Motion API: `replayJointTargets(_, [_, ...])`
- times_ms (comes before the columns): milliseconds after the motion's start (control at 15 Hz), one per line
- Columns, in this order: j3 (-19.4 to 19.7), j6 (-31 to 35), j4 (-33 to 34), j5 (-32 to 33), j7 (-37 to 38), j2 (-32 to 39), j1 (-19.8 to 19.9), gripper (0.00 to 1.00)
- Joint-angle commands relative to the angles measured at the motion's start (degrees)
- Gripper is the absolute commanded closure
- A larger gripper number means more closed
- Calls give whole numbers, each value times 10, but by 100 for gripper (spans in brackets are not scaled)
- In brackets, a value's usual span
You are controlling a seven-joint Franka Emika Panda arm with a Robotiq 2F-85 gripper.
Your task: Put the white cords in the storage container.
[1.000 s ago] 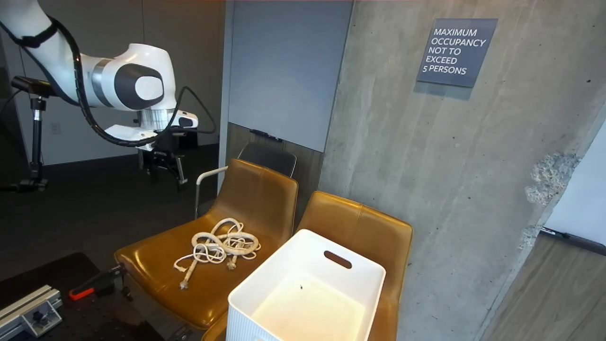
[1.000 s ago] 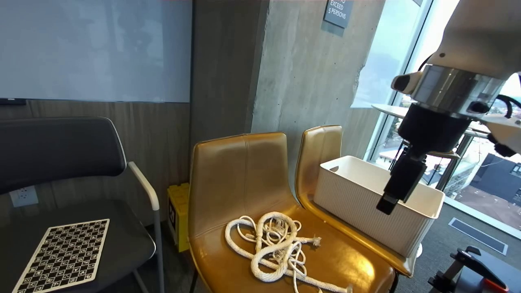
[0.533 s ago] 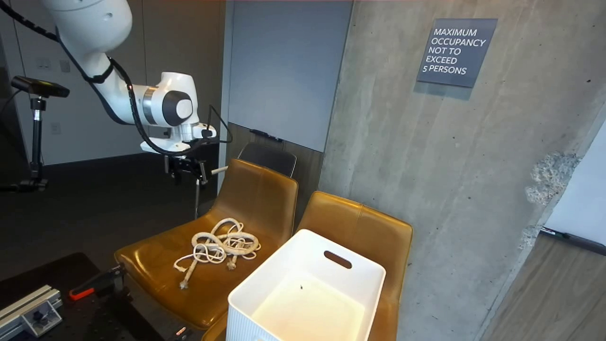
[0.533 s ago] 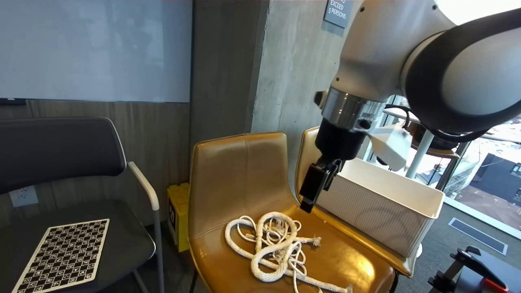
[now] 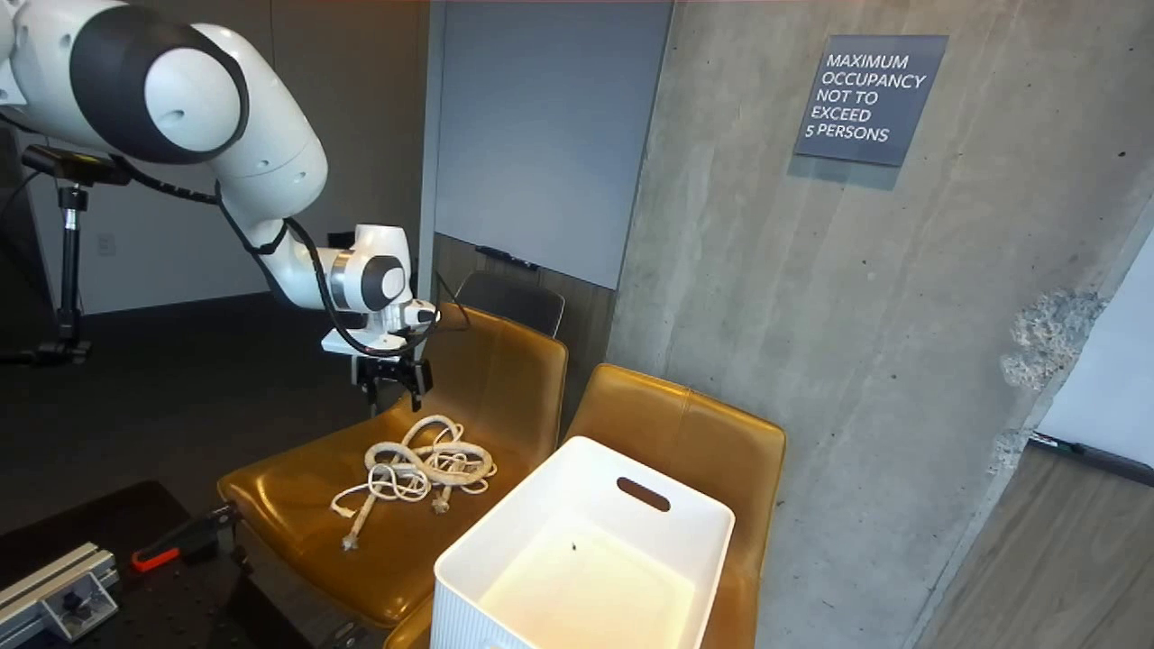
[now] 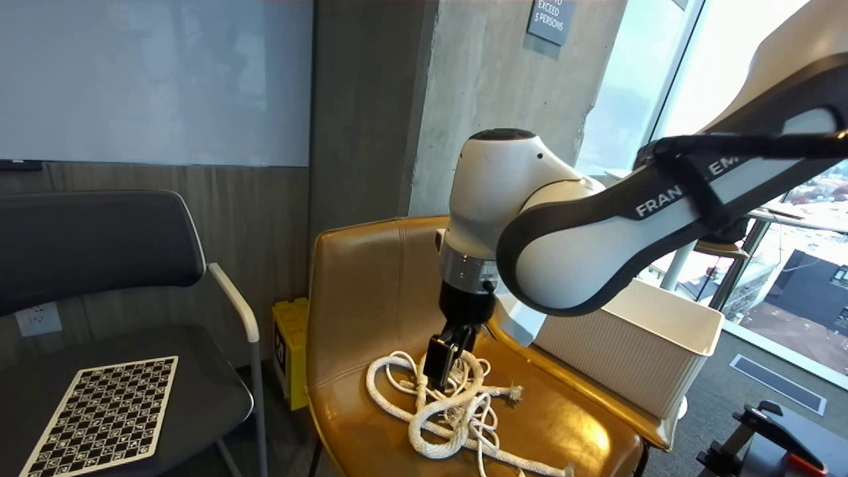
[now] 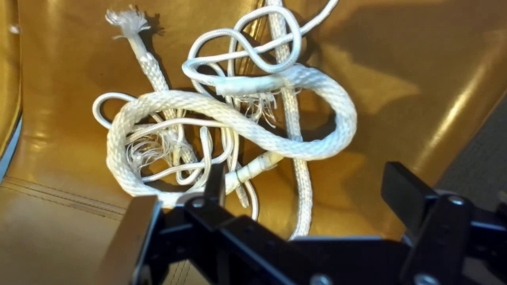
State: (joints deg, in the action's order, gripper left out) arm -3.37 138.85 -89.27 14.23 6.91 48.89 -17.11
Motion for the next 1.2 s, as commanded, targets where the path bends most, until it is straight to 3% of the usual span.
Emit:
replayJointTargets(0, [22, -62, 140, 4, -26, 100, -9, 0])
replayJointTargets(667, [43, -219, 393, -3, -58, 295, 7, 0])
replayJointTargets(1067, [53, -270, 464, -5, -63, 383, 12, 0])
replayJointTargets(1133, [53, -276, 472, -5, -63, 394, 12, 25])
